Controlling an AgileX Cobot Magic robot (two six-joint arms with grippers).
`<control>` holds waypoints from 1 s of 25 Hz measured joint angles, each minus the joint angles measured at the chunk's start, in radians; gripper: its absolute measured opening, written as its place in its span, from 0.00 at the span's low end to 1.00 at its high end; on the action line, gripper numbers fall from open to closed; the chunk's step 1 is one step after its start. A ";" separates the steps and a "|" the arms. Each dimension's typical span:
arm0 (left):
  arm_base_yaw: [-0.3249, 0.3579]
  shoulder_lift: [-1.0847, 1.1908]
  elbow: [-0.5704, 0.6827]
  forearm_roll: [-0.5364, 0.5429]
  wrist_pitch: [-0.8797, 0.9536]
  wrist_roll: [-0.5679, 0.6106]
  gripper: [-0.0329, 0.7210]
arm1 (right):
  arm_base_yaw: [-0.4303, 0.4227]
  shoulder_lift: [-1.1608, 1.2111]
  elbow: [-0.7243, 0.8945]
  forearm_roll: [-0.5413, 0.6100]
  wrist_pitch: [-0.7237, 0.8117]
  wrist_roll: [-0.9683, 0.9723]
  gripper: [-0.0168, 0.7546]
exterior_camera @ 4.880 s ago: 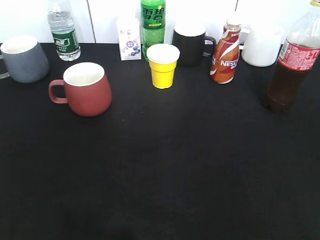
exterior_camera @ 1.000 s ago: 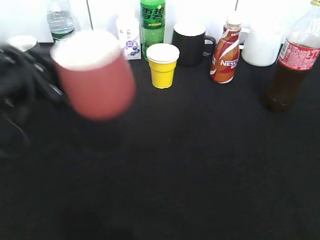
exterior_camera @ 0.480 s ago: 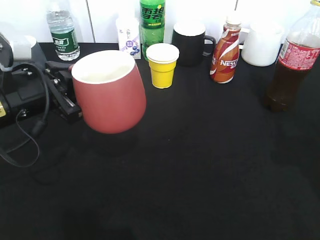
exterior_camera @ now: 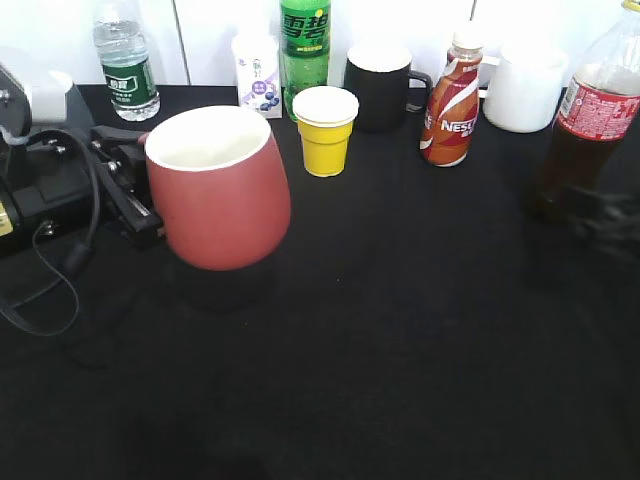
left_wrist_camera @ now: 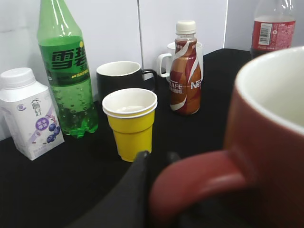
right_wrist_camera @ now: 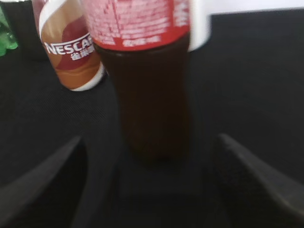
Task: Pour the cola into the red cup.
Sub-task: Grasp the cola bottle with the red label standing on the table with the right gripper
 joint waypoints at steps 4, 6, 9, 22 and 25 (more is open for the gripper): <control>0.000 0.000 0.000 0.000 0.000 0.000 0.13 | 0.000 0.166 -0.119 -0.004 -0.036 0.002 0.86; 0.000 0.000 0.000 0.000 0.000 0.000 0.13 | 0.000 0.207 -0.154 -0.007 -0.045 0.001 0.86; 0.000 0.000 0.000 0.000 0.000 0.000 0.13 | 0.000 0.253 -0.206 -0.007 -0.066 0.001 0.85; 0.000 0.000 0.000 0.002 0.000 0.000 0.13 | 0.000 0.332 -0.316 -0.011 -0.104 -0.002 0.59; 0.000 0.000 0.000 0.002 0.000 0.000 0.13 | 0.000 0.332 -0.316 -0.009 -0.108 -0.002 0.56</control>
